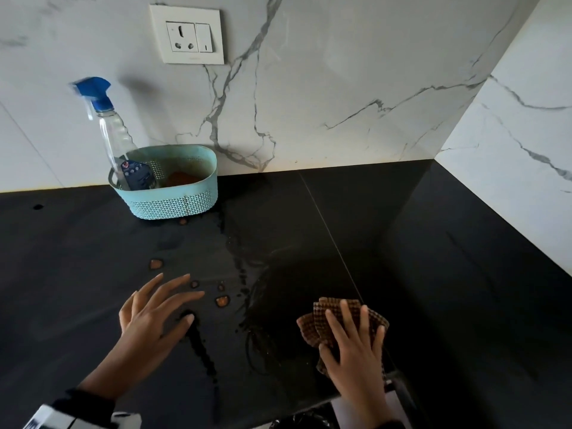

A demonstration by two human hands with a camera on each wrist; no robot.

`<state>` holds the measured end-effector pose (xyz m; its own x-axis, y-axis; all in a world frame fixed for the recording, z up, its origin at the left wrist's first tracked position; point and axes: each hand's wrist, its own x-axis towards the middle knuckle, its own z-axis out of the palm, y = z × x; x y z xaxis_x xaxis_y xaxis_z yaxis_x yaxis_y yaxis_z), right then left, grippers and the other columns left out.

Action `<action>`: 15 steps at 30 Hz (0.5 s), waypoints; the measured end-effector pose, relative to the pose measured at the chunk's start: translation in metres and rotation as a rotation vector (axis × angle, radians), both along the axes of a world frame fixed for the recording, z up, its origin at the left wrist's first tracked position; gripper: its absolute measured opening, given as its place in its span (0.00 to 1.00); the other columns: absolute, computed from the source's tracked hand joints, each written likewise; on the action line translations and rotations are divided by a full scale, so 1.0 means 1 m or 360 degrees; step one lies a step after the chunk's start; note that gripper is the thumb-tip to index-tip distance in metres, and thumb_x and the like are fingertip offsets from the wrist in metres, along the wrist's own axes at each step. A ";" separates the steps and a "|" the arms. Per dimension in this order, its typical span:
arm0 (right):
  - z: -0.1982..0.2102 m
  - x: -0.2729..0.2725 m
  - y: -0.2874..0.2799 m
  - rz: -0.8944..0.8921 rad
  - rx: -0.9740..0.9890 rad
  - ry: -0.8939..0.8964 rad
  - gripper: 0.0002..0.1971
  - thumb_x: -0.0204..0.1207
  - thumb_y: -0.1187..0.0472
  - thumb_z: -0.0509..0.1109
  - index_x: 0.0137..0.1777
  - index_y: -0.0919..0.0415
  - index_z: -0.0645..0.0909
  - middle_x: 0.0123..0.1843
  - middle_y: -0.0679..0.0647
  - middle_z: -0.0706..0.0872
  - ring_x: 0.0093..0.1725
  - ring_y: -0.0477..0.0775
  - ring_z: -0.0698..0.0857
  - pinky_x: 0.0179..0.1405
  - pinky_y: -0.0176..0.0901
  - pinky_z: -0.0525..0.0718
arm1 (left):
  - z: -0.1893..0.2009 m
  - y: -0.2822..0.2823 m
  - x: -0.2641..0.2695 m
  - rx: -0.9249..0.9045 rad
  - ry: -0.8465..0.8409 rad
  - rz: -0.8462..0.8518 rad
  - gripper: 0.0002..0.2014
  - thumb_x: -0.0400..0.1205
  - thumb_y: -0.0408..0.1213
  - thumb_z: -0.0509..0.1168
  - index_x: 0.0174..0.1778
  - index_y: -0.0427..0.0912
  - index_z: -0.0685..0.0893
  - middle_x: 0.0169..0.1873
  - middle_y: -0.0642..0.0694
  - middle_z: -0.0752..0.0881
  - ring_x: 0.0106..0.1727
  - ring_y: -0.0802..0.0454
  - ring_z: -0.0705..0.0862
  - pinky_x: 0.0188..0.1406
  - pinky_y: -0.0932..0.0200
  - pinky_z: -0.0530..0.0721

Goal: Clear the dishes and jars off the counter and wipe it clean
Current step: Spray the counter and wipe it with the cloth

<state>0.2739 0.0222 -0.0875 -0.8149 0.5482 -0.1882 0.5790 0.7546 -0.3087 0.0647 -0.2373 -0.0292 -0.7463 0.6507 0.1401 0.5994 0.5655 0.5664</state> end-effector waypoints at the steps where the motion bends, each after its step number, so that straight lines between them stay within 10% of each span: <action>1: 0.003 -0.003 0.003 -0.0047 -0.0003 -0.0136 0.35 0.71 0.28 0.45 0.77 0.38 0.60 0.82 0.52 0.63 0.80 0.62 0.54 0.70 0.75 0.58 | 0.000 0.001 -0.008 -0.0008 0.0004 0.0000 0.21 0.72 0.62 0.51 0.62 0.83 0.67 0.70 0.82 0.60 0.78 0.63 0.50 0.74 0.46 0.48; 3: 0.001 -0.008 0.008 -0.0099 0.0115 -0.0258 0.43 0.60 0.19 0.25 0.78 0.30 0.39 0.85 0.49 0.42 0.81 0.59 0.40 0.73 0.76 0.48 | -0.004 0.000 -0.023 -0.0017 0.0017 0.0005 0.20 0.73 0.61 0.52 0.62 0.77 0.71 0.70 0.77 0.65 0.80 0.55 0.55 0.74 0.40 0.51; 11: 0.012 -0.064 0.026 -0.0237 0.0034 -0.0438 0.53 0.36 0.22 0.05 0.69 0.38 0.19 0.82 0.47 0.25 0.80 0.61 0.26 0.75 0.73 0.37 | -0.006 0.012 -0.087 0.0030 0.0176 0.0026 0.19 0.73 0.60 0.52 0.59 0.70 0.76 0.68 0.84 0.63 0.78 0.50 0.60 0.72 0.34 0.58; 15: 0.017 -0.109 0.044 -0.0140 -0.0039 -0.0459 0.56 0.37 0.20 0.09 0.74 0.36 0.22 0.81 0.47 0.23 0.79 0.62 0.25 0.75 0.75 0.36 | -0.001 0.011 -0.143 -0.0023 0.0203 0.0361 0.28 0.70 0.59 0.53 0.63 0.54 0.83 0.68 0.50 0.80 0.70 0.34 0.72 0.61 0.29 0.71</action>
<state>0.1647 0.0667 -0.0705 -0.6753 0.6069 -0.4191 0.7084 0.6919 -0.1397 -0.0787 -0.2264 -0.0305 -0.8501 0.4716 0.2343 0.5226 0.7009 0.4854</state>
